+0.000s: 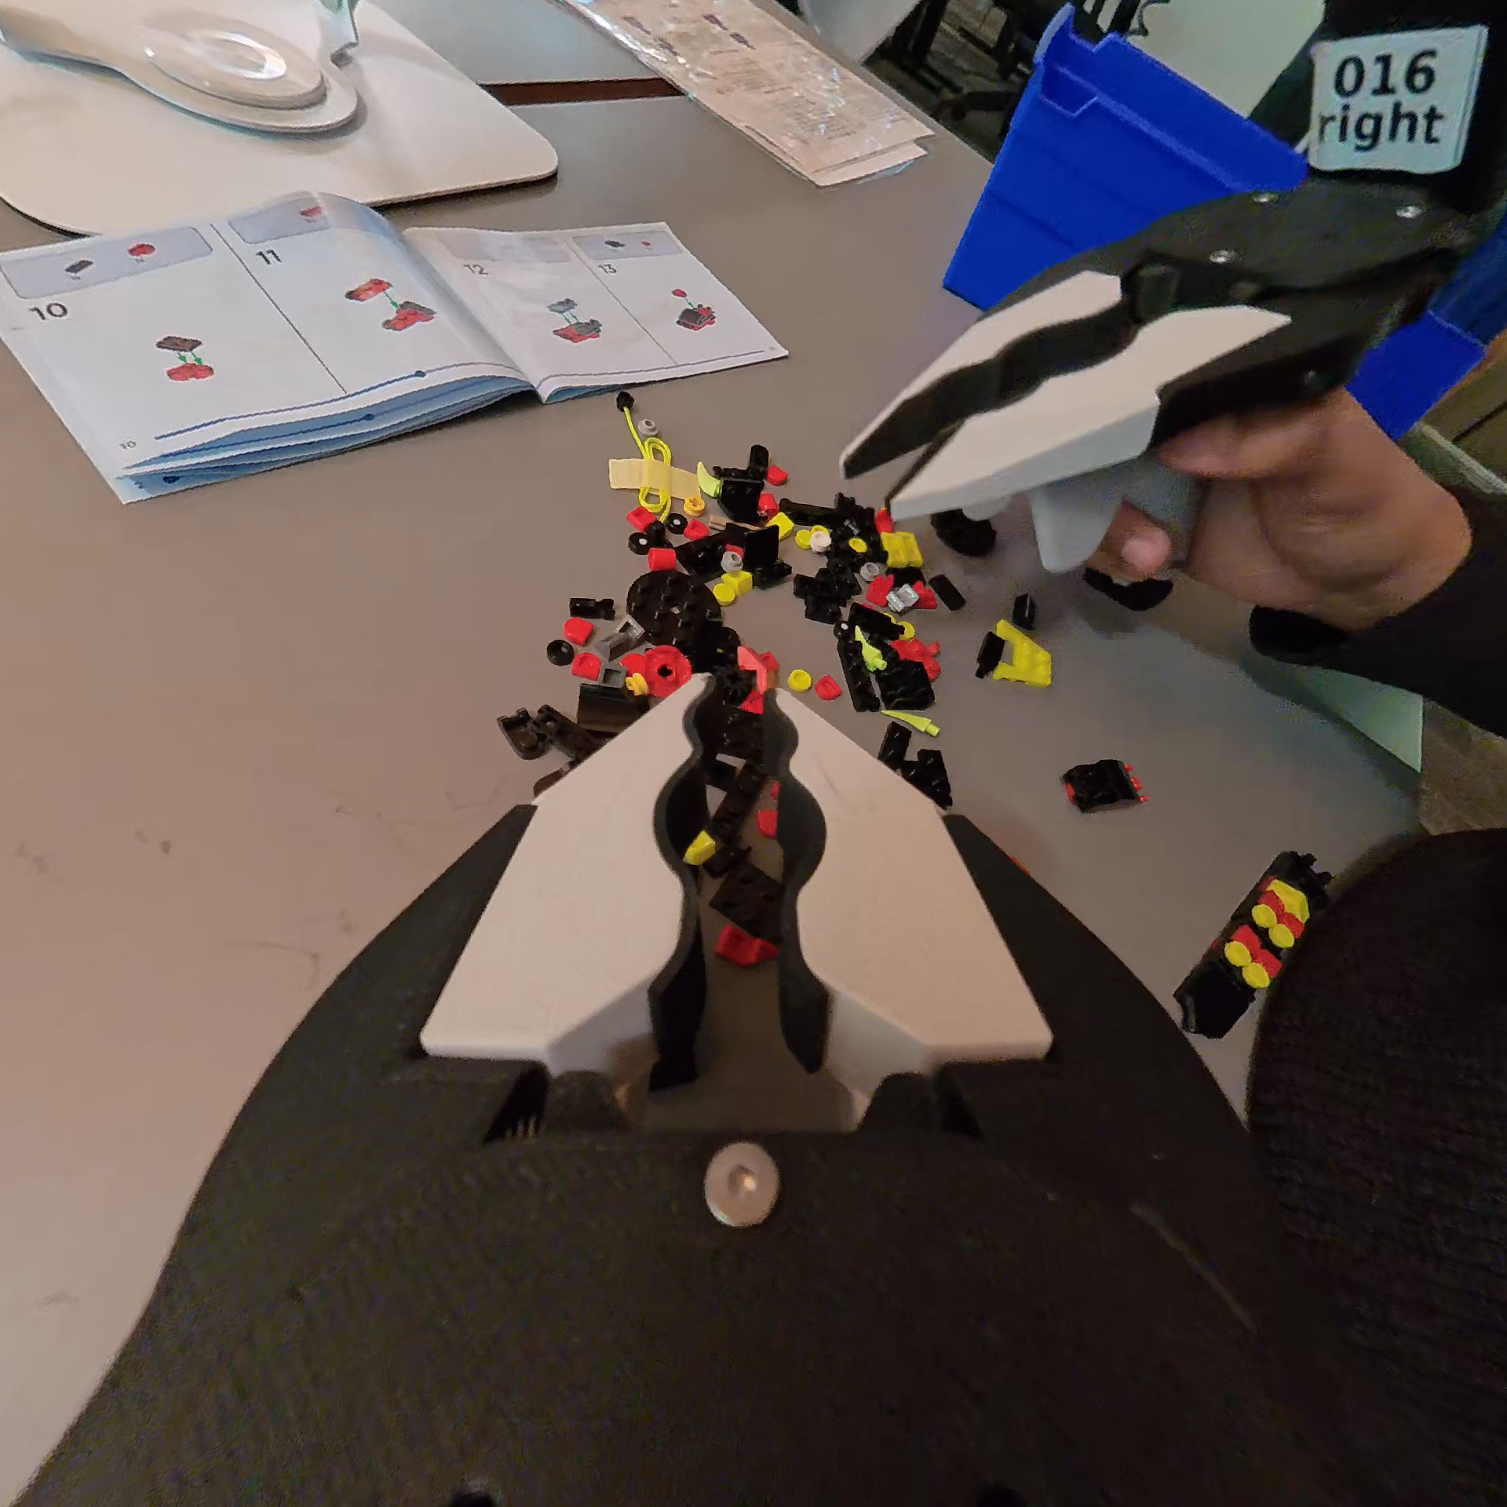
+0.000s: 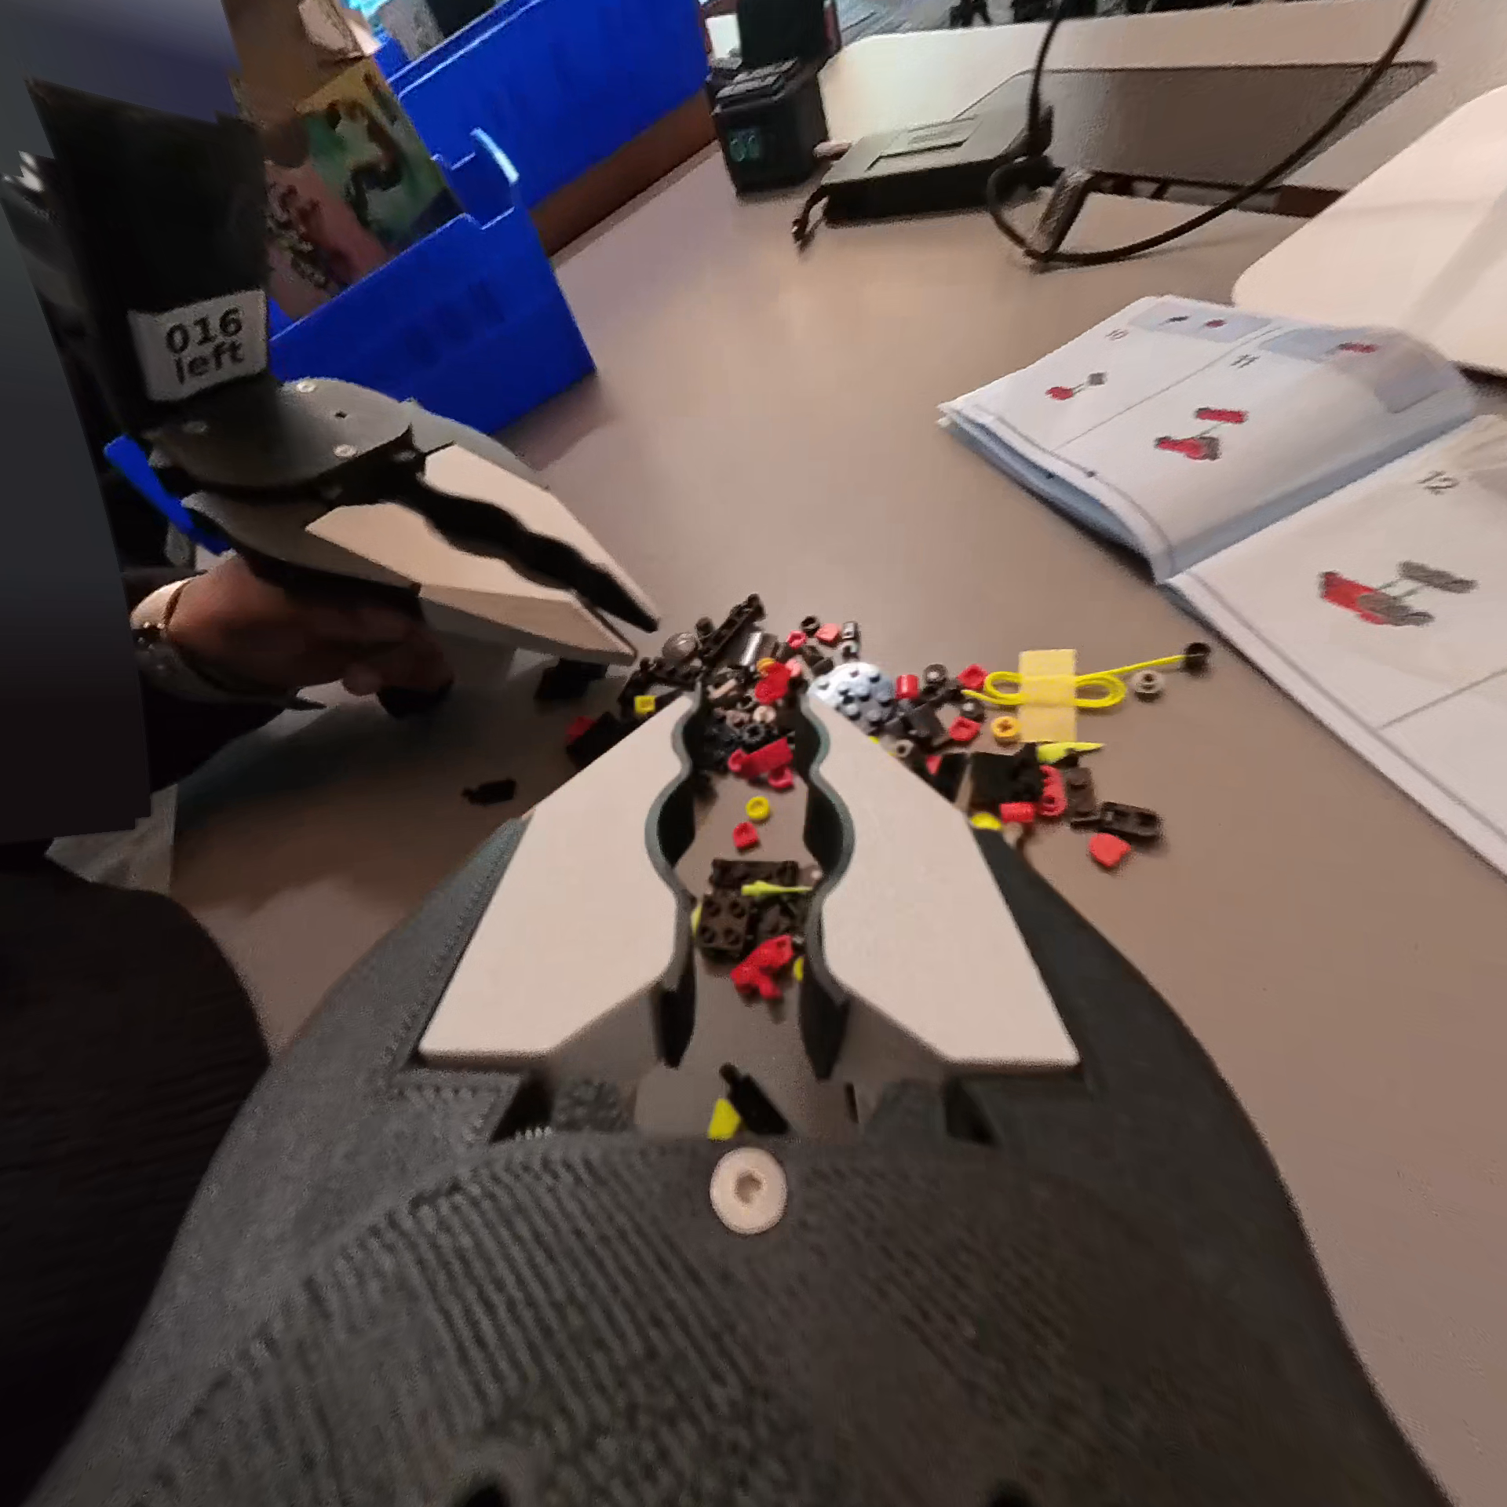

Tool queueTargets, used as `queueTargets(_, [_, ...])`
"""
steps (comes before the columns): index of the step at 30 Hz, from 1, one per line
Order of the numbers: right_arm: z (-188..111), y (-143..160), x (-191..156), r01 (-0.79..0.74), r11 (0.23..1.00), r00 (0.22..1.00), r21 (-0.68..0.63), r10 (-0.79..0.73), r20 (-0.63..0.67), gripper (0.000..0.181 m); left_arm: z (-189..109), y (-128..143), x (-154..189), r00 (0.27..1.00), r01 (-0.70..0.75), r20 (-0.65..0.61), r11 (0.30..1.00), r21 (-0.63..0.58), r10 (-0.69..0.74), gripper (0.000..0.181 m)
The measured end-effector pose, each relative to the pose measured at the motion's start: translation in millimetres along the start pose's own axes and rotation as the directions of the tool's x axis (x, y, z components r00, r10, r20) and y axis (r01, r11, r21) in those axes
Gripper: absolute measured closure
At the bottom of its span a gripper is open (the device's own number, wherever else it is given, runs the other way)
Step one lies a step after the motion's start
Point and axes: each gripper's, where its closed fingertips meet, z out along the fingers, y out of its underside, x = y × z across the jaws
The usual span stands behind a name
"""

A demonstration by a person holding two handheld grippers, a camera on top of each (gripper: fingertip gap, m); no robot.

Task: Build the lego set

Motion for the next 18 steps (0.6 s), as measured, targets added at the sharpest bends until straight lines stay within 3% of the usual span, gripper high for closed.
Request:
queueTargets(4, [0,7,0,-0.008,1.0,1.0,-0.026,0.009,0.019,0.163,0,0,2,1.0,-0.011,-0.002,1.0,-0.006,0.011,0.174])
queueTargets(10, [14,43,1,0.139,0.964,0.988,-0.228,-0.15,-0.032,0.169,0,1,4,1.0,0.005,-0.013,1.0,-0.007,-0.005,0.173])
queueTargets(18, [21,55,-3,0.141,0.949,0.988,-0.281,-0.152,-0.015,0.169,0,2,6,1.0,0.007,-0.023,1.0,-0.014,-0.007,0.172])
